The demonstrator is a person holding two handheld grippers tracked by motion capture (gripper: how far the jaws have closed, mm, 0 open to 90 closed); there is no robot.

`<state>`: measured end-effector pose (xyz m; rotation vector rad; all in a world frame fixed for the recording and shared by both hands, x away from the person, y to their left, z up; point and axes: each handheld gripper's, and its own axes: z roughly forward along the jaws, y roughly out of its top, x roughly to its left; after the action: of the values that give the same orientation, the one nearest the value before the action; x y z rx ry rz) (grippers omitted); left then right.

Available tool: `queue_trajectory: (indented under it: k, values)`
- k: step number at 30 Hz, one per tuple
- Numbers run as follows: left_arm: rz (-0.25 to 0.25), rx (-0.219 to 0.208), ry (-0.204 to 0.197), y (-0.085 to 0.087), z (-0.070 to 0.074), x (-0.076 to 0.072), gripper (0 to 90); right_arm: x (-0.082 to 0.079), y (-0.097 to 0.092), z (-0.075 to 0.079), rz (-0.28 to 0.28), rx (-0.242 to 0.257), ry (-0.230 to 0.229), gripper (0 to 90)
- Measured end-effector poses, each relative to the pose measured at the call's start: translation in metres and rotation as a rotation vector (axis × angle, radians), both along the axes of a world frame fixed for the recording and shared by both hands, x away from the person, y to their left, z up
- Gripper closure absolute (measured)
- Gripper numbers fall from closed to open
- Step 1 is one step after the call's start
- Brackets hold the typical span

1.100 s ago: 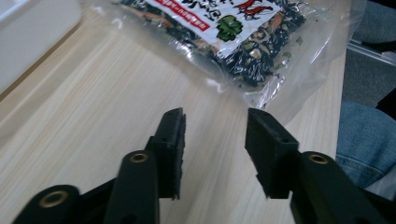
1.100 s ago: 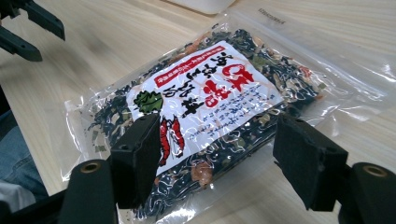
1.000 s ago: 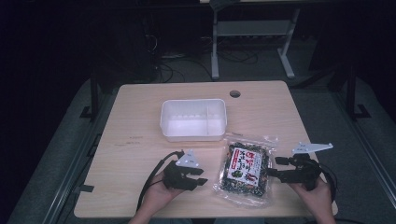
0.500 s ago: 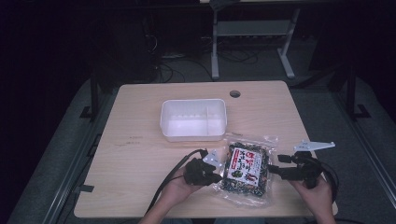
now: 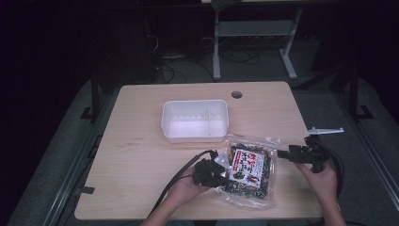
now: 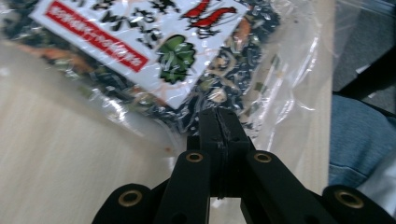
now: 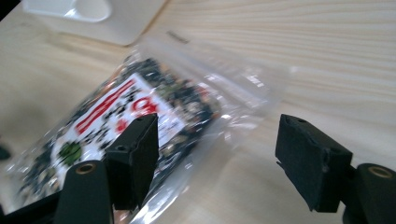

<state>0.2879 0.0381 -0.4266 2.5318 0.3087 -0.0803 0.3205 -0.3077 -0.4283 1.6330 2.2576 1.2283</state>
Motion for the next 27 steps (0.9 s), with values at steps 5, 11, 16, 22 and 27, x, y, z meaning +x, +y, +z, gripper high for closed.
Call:
queue_trajectory:
  k: [5, 11, 16, 22, 27]
  values:
    - [-0.036, 0.057, -0.012, -0.009, -0.008, -0.005, 89.6, 0.017, -0.01, -0.009, -0.037, 0.041, 0.036, 28.9]
    - [-0.048, 0.063, -0.004, -0.012, -0.012, -0.005, 89.7, 0.03, -0.01, -0.02, -0.051, 0.051, 0.086, 31.0]
    - [-0.044, 0.049, 0.004, -0.01, -0.014, -0.004, 89.7, 0.042, -0.006, -0.025, -0.051, 0.069, 0.136, 36.7]
    - [-0.046, 0.051, -0.004, -0.01, -0.014, -0.005, 89.8, 0.052, -0.001, -0.029, -0.075, 0.071, 0.167, 42.1]
    - [-0.045, 0.049, -0.008, -0.009, -0.014, -0.005, 89.8, 0.055, -0.002, -0.036, -0.075, 0.115, 0.198, 52.9]
